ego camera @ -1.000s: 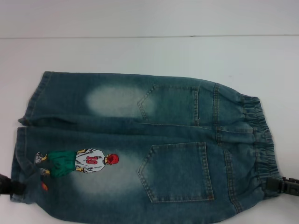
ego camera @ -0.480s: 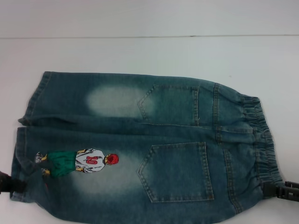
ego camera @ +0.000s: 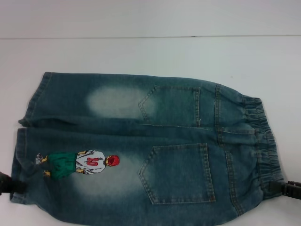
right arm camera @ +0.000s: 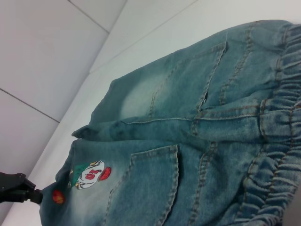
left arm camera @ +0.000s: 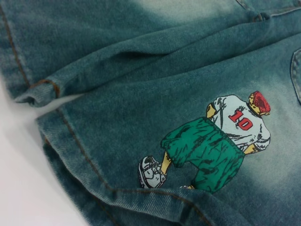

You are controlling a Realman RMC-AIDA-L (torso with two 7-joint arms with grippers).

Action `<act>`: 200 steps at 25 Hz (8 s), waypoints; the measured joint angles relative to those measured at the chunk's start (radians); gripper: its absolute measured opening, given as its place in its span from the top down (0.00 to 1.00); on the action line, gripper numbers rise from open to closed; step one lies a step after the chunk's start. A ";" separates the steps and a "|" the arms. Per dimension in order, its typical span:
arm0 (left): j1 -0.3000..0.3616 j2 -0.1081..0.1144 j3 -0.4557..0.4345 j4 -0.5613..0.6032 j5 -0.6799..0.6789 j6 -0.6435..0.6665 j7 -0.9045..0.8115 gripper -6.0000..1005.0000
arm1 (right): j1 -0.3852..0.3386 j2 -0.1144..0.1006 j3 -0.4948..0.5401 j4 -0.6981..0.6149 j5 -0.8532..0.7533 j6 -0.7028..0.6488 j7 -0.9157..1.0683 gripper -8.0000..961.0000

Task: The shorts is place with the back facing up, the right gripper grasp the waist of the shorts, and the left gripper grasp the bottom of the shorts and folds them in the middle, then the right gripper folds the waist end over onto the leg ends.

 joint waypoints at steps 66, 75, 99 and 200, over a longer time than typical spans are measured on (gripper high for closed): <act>-0.107 0.055 -0.130 -0.048 -0.156 -0.136 -0.027 0.95 | 0.191 -0.025 0.000 -0.111 0.149 0.052 0.067 0.93; -0.117 0.060 -0.156 -0.050 -0.193 -0.224 -0.053 0.95 | 0.221 -0.021 -0.002 -0.158 0.173 0.087 0.073 0.93; -0.159 0.008 -0.045 -0.180 -0.251 -0.525 -0.071 0.95 | 0.314 0.004 -0.162 -0.172 0.171 0.386 0.166 0.92; -0.110 -0.130 0.120 0.050 -0.554 -0.307 -0.142 0.08 | 0.042 0.032 -0.197 -0.234 0.324 0.292 0.117 0.21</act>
